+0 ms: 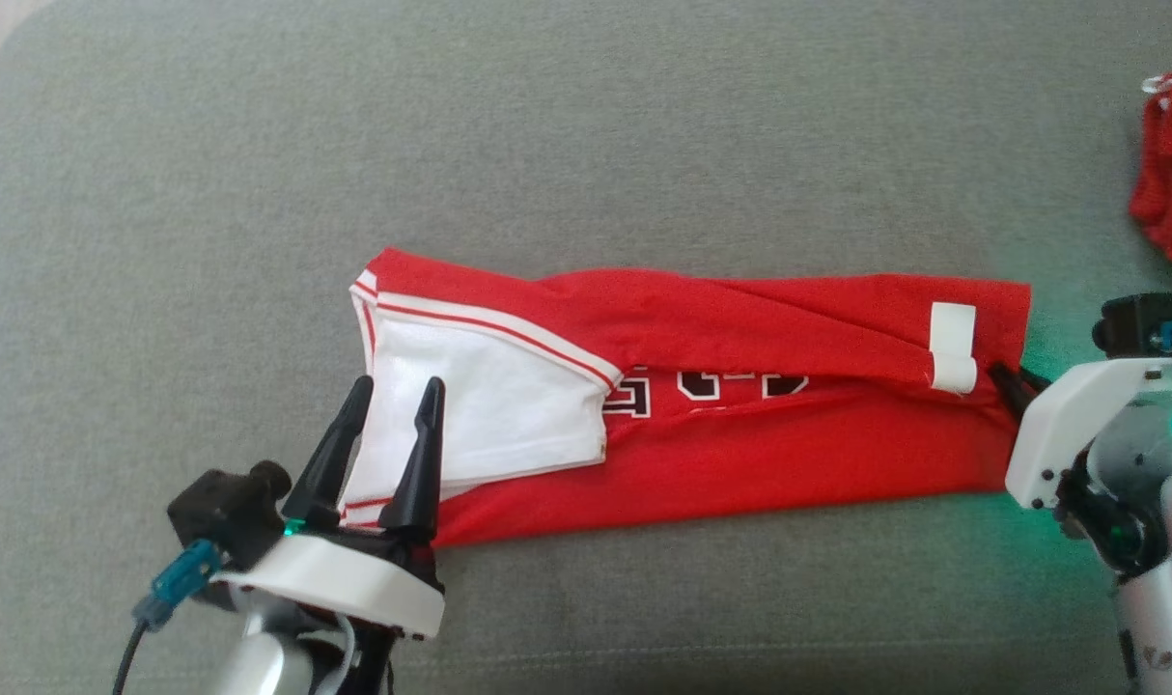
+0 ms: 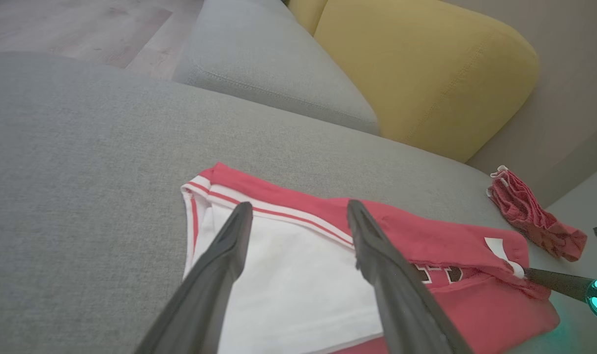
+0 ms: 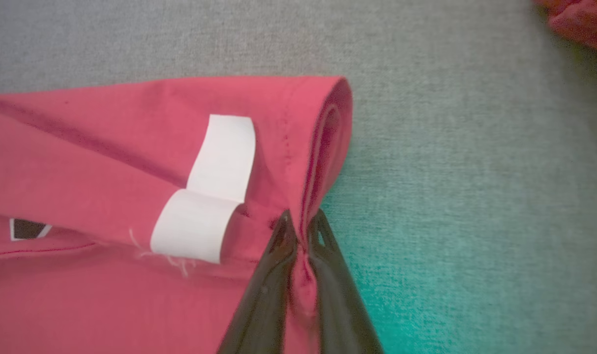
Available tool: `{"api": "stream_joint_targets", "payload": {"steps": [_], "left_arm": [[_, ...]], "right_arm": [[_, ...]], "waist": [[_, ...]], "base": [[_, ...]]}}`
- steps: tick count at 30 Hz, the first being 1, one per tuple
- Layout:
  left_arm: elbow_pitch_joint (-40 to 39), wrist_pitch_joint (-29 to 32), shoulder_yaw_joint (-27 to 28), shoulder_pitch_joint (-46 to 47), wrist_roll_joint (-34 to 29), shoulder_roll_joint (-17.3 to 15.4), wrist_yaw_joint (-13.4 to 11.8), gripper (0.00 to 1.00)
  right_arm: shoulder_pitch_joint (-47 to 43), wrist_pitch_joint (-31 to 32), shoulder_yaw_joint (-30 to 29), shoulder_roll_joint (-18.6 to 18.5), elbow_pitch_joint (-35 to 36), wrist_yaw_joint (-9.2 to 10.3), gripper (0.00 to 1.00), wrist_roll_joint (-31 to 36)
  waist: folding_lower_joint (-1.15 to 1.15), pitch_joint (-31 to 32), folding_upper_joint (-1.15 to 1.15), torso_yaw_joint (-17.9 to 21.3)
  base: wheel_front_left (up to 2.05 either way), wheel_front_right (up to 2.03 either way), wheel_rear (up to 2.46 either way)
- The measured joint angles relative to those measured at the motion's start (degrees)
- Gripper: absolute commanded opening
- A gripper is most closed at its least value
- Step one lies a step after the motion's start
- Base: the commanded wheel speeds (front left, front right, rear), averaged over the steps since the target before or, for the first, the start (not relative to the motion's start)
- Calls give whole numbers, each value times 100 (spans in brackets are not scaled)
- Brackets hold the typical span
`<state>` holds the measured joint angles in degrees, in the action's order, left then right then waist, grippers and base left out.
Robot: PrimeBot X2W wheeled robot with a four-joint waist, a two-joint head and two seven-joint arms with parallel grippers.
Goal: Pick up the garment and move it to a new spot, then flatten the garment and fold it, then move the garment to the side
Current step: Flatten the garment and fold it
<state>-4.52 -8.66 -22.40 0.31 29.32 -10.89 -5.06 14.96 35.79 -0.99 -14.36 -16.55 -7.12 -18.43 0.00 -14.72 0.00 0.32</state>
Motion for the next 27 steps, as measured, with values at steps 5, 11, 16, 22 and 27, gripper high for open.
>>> {"api": "stream_joint_targets", "payload": {"steps": [5, 11, 16, 22, 27], "left_arm": [[2, -2, 53, 1, -1, -49, -8, 100], [136, -94, 102, 7, -7, -92, -55, 100], [375, -261, 211, 28, -160, -154, -162, 100], [638, -407, 285, 47, -260, -177, -210, 100], [833, -457, 321, 47, -261, -177, -208, 100]], "right_arm": [[-7, -156, -204, -76, 121, 0, 0, -38], [-98, -153, -684, -303, 601, 0, 0, -48], [-397, -141, -601, -269, 975, 1, 0, -77], [-615, -81, 43, -93, 1657, 1, 0, -402], [-677, -48, 684, -30, 2176, 1, 0, -692]], "waist": [[0, 115, 0, 189], [0, 309, 0, 433], [0, 506, 0, 579], [0, 732, 0, 570], [0, 830, 0, 355]], "base": [[0, 0, 0], [0, 0, 0], [0, 0, 0], [0, 0, 0], [0, 0, 0]]}}
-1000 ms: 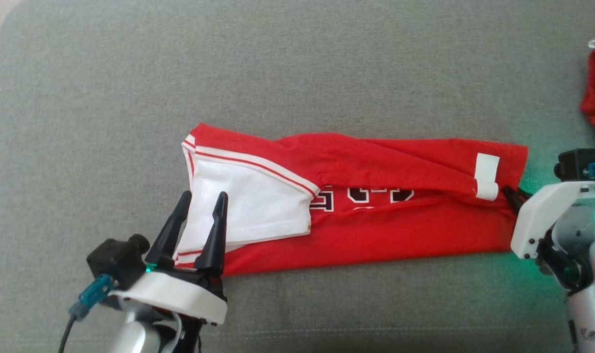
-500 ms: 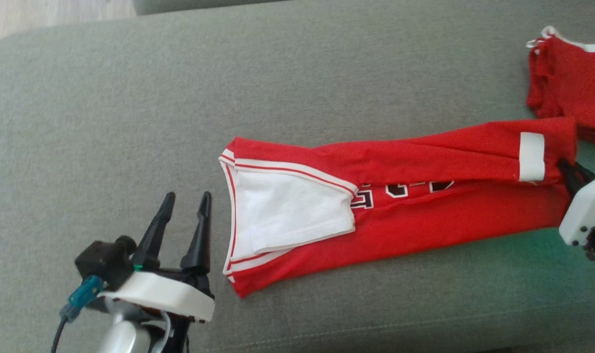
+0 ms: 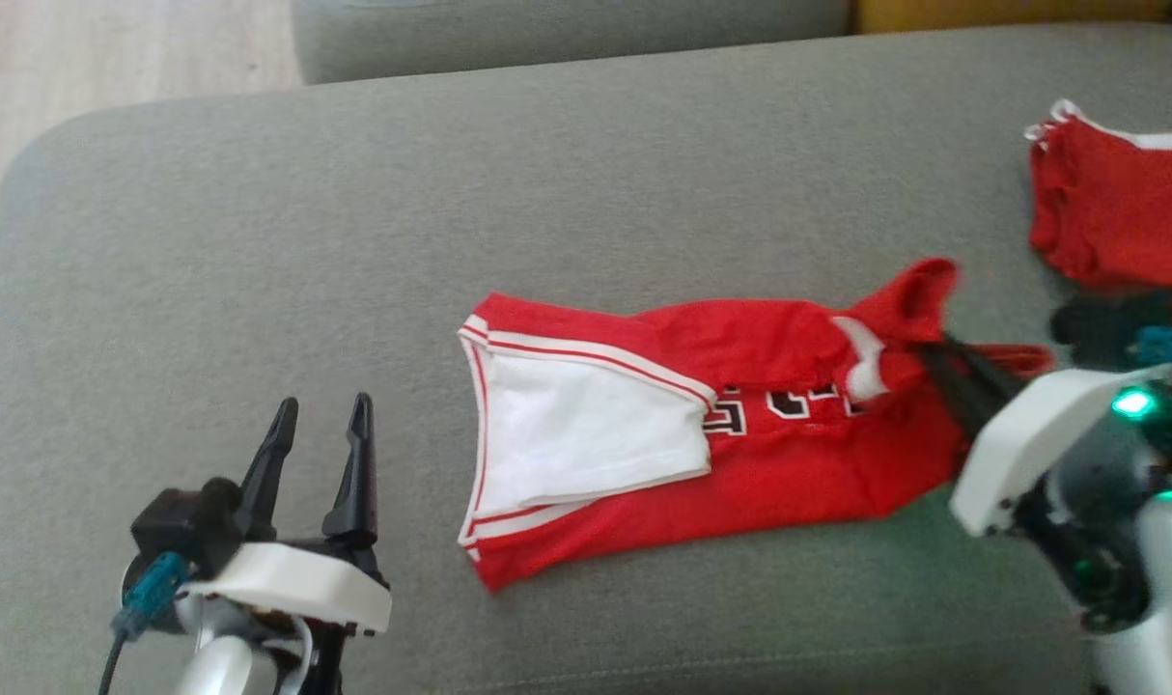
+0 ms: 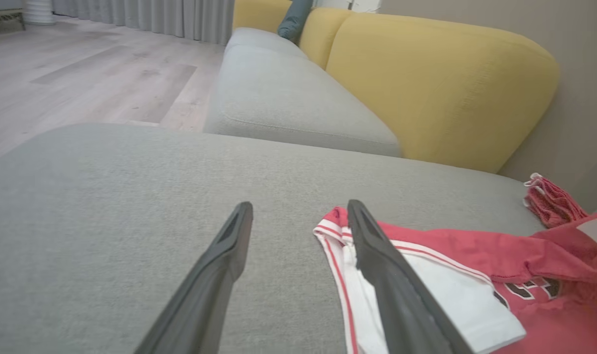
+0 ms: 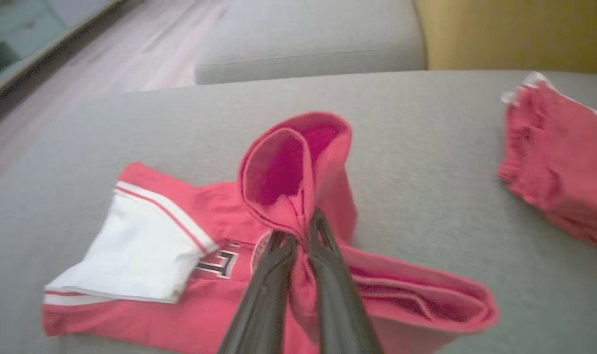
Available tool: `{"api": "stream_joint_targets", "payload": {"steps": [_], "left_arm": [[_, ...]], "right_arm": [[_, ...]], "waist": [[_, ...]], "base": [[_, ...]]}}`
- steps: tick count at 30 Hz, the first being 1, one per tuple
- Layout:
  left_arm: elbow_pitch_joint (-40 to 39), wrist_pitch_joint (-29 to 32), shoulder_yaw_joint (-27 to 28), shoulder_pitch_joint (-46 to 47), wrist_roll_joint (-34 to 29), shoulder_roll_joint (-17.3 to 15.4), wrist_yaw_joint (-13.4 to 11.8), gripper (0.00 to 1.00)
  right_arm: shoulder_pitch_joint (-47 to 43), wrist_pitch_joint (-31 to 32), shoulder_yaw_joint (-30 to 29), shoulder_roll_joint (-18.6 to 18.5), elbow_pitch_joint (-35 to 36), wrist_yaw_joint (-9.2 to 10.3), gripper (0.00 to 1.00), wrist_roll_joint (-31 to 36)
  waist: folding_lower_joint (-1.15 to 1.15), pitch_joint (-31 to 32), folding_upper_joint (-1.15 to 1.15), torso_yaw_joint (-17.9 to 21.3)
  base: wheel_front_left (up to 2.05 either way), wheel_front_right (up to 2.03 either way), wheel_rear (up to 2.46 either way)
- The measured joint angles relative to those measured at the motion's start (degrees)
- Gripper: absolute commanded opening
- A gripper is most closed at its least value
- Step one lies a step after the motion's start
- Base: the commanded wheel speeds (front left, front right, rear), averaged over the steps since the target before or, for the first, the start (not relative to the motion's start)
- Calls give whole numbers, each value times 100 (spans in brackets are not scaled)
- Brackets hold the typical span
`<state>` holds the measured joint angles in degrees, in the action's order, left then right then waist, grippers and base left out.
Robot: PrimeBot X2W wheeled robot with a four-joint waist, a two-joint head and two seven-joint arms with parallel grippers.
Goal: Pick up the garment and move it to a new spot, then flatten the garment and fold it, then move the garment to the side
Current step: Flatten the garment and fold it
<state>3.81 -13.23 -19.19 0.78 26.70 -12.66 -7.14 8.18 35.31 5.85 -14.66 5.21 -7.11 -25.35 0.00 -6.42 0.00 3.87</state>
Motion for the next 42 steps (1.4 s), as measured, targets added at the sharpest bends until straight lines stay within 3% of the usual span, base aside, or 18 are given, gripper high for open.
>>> {"api": "stream_joint_targets", "payload": {"steps": [7, 14, 29, 30, 32, 42], "left_arm": [[187, -51, 22, -1, 0, 22, 14, 100], [199, -57, -12, -1, -10, 69, 65, 100], [360, -99, -165, 110, -90, 227, 211, 100], [376, -99, -197, 112, -90, 232, 213, 100], [399, -99, -223, 115, -90, 252, 219, 100], [497, -99, -241, 127, -91, 267, 243, 100]], "right_arm": [[-25, -136, 757, 552, 102, 0, 0, -415], [-5, -542, 1165, 1020, -499, 0, 0, -598], [1123, -1935, 2119, 1076, -2605, 0, 0, -1440], [1193, -2022, 2174, 1076, -2771, 0, 17, -1477], [1306, -2204, 2291, 1074, -3030, 0, 100, -1606], [1730, -3076, 2717, 1073, -3472, 0, 100, -2119]], "waist": [[0, 113, 0, -430], [0, 148, 0, -820], [0, 40, 0, -1430], [0, 36, 0, -1454], [0, 31, 0, -1491], [0, 90, 0, -1360]], "base": [[0, 0, 0], [0, 0, 0], [0, 0, 0], [0, 0, 0], [0, 0, 0], [0, 0, 0]]}}
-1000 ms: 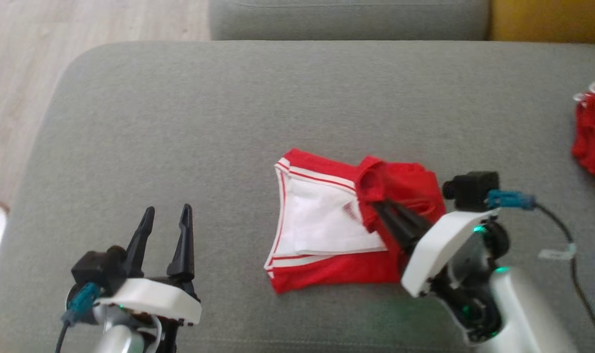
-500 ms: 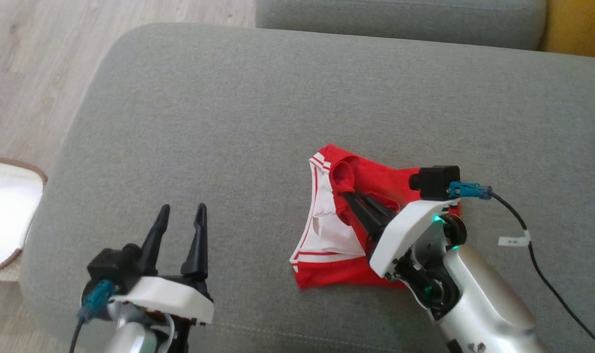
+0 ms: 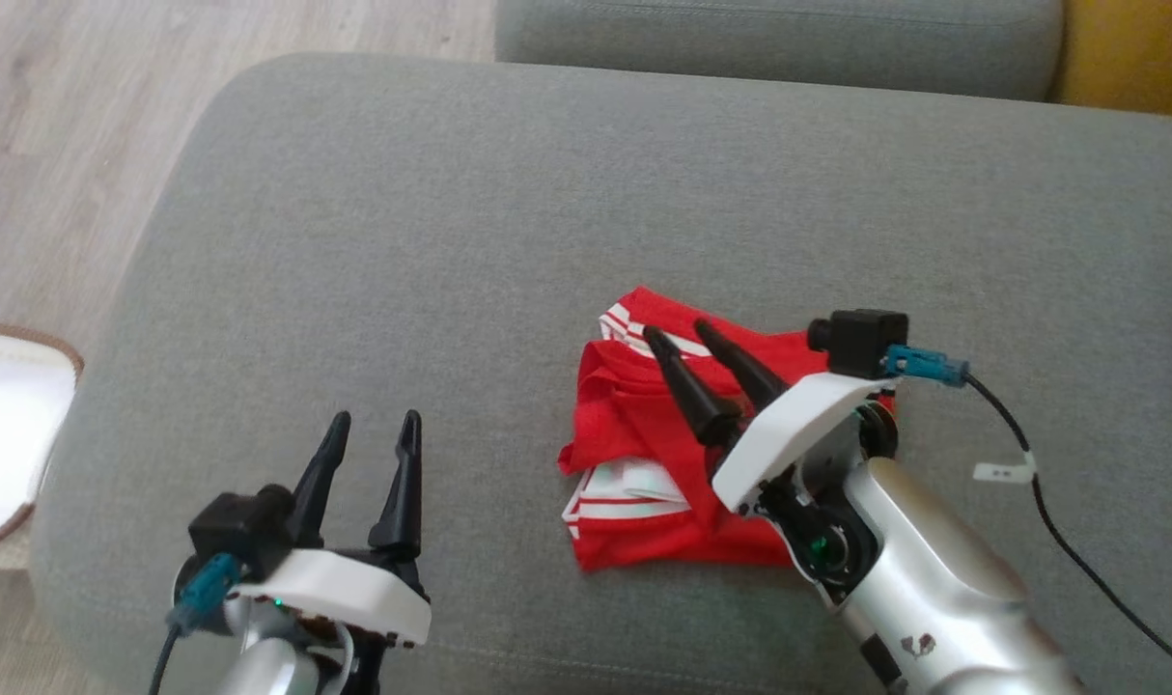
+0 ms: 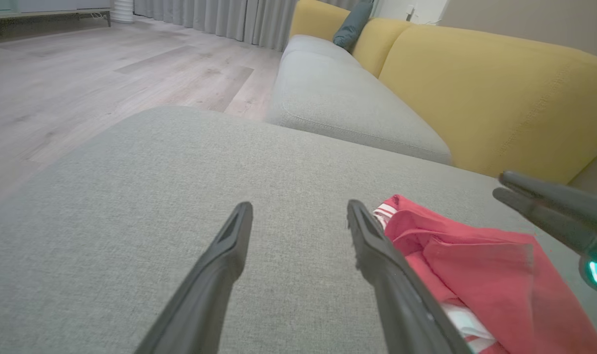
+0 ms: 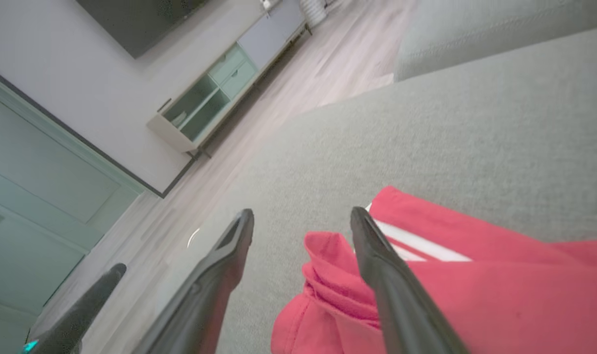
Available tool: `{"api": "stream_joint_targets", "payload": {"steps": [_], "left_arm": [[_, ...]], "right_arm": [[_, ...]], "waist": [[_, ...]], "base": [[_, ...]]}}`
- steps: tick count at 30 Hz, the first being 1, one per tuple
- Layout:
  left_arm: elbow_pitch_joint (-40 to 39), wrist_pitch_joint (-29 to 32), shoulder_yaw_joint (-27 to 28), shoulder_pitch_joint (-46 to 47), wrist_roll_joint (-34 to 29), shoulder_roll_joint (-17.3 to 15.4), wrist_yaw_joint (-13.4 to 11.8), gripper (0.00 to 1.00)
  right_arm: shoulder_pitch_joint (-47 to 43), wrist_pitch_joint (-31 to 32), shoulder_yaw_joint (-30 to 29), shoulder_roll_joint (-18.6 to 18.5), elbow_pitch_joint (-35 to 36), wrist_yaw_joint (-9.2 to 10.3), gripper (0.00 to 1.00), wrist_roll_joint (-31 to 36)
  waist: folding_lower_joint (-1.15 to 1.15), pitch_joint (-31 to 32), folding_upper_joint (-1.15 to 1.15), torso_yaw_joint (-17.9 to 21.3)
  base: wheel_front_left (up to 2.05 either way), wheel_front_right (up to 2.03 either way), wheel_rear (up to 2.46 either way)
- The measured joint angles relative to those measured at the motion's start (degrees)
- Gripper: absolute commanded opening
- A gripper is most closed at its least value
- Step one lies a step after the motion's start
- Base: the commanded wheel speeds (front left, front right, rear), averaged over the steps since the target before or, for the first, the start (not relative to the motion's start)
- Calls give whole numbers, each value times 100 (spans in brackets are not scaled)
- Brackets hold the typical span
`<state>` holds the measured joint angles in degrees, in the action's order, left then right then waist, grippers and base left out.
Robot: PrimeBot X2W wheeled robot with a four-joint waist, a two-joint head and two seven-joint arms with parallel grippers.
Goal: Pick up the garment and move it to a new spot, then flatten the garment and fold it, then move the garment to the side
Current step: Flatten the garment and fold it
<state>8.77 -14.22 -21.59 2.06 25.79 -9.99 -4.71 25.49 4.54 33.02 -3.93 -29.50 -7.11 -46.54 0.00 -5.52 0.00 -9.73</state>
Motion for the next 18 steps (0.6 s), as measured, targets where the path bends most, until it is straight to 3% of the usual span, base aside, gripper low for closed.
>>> {"api": "stream_joint_targets", "payload": {"steps": [5, 8, 13, 14, 16, 18], "left_arm": [[7, 0, -12, -1, 0, -1, 19, 100], [5, 0, -18, -4, 0, -3, 18, 100], [-11, 0, -37, -9, 0, -8, 18, 100], [-15, 0, -42, -10, 0, -8, 18, 100], [-19, 0, -51, -12, 0, -10, 18, 100], [-25, 0, -66, -12, 0, -14, 18, 100]], "right_arm": [[10, -460, -136, 1, 54, 0, 100, -10], [11, -740, -591, 0, 52, 0, 100, 678], [-75, -698, -1051, -32, 74, 0, 100, 1327], [-136, -676, -1125, -43, 104, 0, 95, 1421], [-327, -583, -1204, -82, 138, 0, 51, 1615], [-591, -493, -1229, -116, 153, 0, 33, 1767]], "waist": [[0, 52, 0, 168], [0, 90, 0, 306], [0, 114, 0, 424], [0, 113, 0, 434], [0, 107, 0, 438], [0, 93, 0, 429]], "base": [[0, 0, 0], [0, 0, 0], [0, 0, 0], [0, 0, 0], [0, 0, 0], [0, 0, 0]]}}
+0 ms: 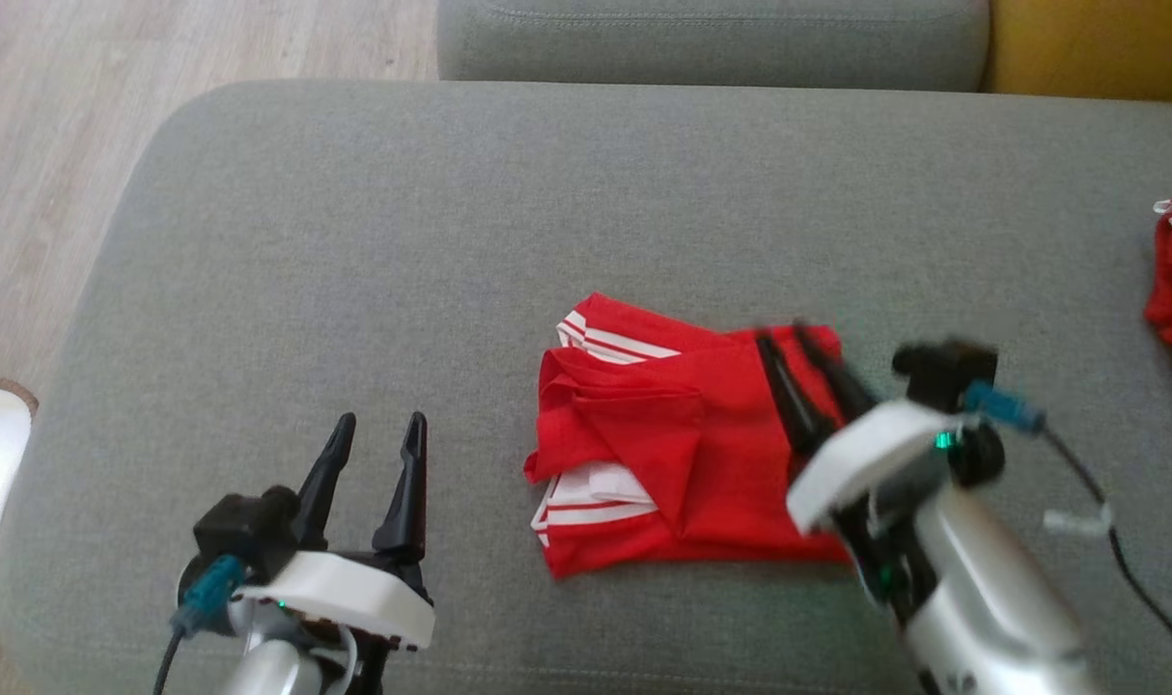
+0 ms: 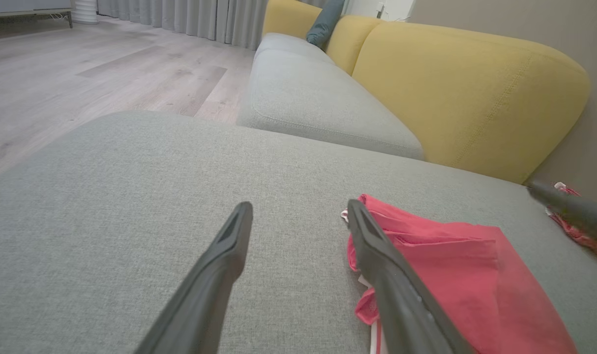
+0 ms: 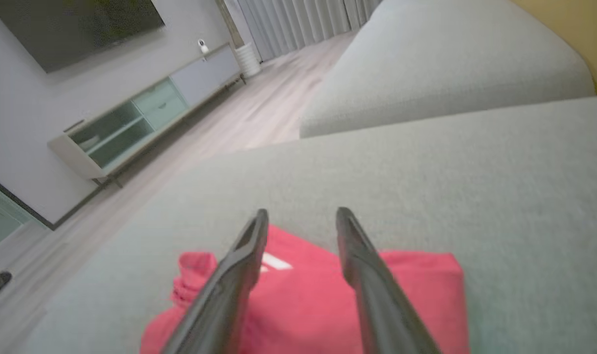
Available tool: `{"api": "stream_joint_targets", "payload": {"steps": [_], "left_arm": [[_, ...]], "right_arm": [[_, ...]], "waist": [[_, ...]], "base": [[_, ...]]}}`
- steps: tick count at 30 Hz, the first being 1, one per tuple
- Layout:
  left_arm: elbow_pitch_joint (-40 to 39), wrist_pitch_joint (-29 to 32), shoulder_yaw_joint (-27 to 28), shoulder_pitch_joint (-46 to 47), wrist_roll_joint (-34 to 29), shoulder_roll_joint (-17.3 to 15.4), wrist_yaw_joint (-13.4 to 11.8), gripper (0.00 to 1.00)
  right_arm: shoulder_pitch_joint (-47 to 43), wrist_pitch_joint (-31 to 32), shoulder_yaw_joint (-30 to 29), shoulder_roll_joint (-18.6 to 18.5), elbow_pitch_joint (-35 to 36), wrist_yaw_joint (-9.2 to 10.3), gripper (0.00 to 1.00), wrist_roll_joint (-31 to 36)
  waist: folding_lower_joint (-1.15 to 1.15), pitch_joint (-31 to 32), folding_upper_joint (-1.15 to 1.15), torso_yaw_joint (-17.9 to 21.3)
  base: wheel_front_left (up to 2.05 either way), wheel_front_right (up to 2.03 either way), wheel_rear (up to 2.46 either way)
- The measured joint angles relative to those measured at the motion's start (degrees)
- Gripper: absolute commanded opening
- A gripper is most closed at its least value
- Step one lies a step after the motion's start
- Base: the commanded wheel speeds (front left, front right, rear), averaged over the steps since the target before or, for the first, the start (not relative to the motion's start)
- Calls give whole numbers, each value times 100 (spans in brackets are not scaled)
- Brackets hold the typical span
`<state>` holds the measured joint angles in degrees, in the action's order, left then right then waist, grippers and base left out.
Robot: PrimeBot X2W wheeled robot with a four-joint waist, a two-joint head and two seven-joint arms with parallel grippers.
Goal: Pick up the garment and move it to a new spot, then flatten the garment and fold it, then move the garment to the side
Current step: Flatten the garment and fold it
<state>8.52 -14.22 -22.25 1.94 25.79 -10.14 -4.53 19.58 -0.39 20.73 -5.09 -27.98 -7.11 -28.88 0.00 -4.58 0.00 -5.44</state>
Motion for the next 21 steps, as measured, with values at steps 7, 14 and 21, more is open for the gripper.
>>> {"api": "stream_joint_targets", "payload": {"steps": [7, 14, 21], "left_arm": [[-54, 0, -13, 1, 0, -23, -10, 100], [-77, 0, -24, 24, 0, -31, -49, 100], [-85, 0, -23, 73, 0, -38, -53, 100]], "right_arm": [[-588, 227, 274, -32, -68, 0, 0, 185], [-336, 135, 700, 80, -470, 0, 0, 223], [120, 30, 1833, 94, -533, 0, 0, -78]], "waist": [[0, -99, 0, -83], [0, -179, 0, -251], [0, -225, 0, -396]], "base": [[0, 0, 0], [0, 0, 0], [0, 0, 0]]}}
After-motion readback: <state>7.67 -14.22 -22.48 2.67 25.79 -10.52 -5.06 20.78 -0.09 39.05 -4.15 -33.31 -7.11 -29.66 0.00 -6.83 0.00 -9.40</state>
